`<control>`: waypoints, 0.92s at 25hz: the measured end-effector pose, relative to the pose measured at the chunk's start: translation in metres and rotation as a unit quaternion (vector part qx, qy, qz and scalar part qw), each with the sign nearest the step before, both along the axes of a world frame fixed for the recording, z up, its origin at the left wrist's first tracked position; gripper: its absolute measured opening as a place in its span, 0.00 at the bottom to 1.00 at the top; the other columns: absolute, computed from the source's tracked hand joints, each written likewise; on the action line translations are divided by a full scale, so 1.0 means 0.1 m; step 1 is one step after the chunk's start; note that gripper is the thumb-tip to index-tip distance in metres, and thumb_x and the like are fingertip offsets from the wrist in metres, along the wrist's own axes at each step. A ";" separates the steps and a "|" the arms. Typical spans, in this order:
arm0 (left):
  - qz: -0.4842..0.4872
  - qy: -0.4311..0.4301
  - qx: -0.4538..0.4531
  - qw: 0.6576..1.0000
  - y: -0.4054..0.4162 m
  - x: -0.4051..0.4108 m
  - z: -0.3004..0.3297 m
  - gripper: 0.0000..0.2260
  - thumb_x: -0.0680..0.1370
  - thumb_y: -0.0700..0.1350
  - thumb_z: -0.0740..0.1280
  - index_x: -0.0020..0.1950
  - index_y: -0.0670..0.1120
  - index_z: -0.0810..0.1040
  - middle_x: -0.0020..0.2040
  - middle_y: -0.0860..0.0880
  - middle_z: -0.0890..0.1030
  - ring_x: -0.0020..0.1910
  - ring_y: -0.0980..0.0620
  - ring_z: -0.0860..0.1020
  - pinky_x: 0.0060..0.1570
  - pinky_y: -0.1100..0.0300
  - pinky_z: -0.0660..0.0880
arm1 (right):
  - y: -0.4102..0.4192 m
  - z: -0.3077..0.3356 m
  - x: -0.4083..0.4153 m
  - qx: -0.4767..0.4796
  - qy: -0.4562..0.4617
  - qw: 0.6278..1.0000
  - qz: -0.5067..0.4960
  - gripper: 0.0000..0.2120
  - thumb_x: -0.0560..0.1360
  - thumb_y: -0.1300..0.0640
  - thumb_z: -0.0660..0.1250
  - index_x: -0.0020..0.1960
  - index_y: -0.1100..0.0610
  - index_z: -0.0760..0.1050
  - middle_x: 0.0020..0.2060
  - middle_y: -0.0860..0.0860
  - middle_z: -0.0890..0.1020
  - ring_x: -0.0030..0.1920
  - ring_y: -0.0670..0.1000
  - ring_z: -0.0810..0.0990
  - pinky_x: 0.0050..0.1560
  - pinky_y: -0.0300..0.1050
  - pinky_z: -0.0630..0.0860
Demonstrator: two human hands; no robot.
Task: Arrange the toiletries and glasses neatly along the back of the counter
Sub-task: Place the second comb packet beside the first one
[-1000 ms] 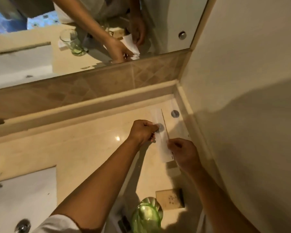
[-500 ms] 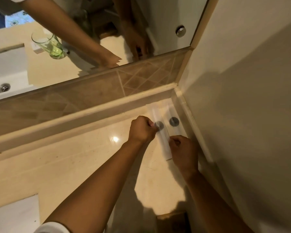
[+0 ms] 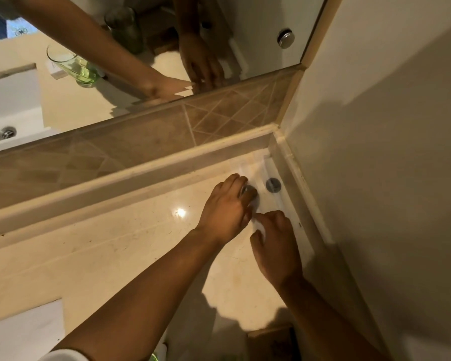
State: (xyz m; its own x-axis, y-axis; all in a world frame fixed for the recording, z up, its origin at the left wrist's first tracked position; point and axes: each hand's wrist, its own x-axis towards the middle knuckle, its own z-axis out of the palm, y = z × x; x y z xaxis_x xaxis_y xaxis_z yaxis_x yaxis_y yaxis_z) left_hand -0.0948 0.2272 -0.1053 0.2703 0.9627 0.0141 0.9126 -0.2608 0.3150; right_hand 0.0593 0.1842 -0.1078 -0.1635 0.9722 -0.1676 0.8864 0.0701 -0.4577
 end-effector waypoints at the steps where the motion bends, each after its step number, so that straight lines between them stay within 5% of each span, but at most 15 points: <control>1: -0.015 0.016 -0.013 1.000 -0.01 0.00 -0.02 0.19 0.79 0.48 0.65 0.68 0.43 0.78 0.70 0.40 0.75 0.72 0.38 0.70 0.68 0.45 0.71 | -0.06 -0.01 -0.02 0.001 -0.023 1.000 0.019 0.18 0.76 0.53 0.68 0.65 0.52 0.75 0.59 0.51 0.78 0.57 0.50 0.76 0.60 0.47 0.77; 6: -0.003 0.049 -0.097 0.994 -0.04 0.04 -0.11 0.24 0.83 0.52 0.57 0.78 0.47 0.67 0.80 0.43 0.63 0.81 0.40 0.58 0.79 0.44 0.56 | -0.22 -0.05 -0.07 -0.003 -0.049 0.998 0.025 0.24 0.75 0.53 0.67 0.70 0.54 0.71 0.67 0.54 0.74 0.64 0.53 0.71 0.62 0.50 0.76; 23: 0.006 0.056 -0.117 0.992 -0.01 0.07 -0.10 0.25 0.82 0.52 0.60 0.79 0.48 0.65 0.81 0.43 0.61 0.81 0.41 0.56 0.80 0.41 0.53 | -0.15 0.02 -0.03 -0.019 -0.022 0.999 0.025 0.23 0.75 0.54 0.66 0.70 0.55 0.71 0.67 0.54 0.73 0.65 0.53 0.69 0.63 0.50 0.75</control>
State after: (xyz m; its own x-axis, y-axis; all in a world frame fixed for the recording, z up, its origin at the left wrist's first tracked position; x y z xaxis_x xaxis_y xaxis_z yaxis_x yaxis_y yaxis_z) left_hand -0.0880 0.2260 -0.1152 0.2460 0.9394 -0.2388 0.9477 -0.1815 0.2624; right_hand 0.0560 0.1696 -0.1061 -0.2029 0.9559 -0.2122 0.9017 0.0980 -0.4211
